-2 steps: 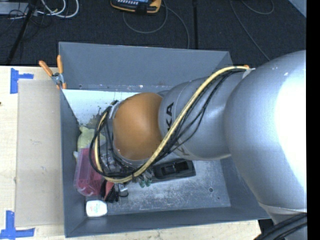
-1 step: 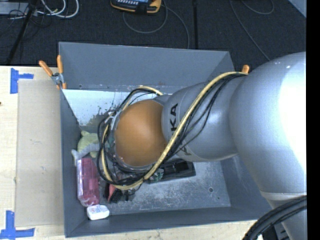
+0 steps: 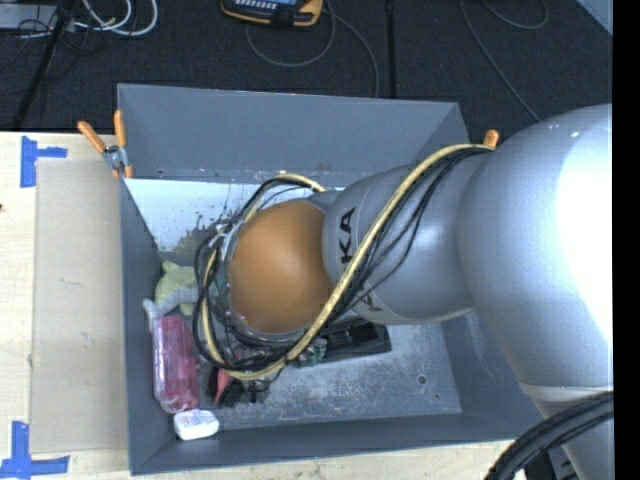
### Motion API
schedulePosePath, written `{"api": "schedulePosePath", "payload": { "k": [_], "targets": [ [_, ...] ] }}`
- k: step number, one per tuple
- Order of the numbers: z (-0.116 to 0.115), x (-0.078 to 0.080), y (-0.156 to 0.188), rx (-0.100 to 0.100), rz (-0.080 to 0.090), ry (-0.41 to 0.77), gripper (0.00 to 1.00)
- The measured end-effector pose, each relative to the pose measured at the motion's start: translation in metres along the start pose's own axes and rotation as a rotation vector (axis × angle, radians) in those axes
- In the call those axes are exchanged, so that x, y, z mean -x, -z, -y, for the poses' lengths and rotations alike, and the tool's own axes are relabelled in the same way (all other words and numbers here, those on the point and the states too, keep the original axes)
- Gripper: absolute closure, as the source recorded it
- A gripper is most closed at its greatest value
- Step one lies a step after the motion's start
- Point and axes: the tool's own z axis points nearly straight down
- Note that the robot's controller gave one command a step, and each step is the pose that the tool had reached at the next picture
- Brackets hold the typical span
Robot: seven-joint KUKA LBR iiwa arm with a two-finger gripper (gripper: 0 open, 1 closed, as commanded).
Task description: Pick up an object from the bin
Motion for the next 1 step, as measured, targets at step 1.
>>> {"api": "schedulePosePath", "payload": {
  "k": [1],
  "targets": [
    [0.0078,0.0059,-0.0023,0.0,-0.004,0.022,1.0]
  ]
}}
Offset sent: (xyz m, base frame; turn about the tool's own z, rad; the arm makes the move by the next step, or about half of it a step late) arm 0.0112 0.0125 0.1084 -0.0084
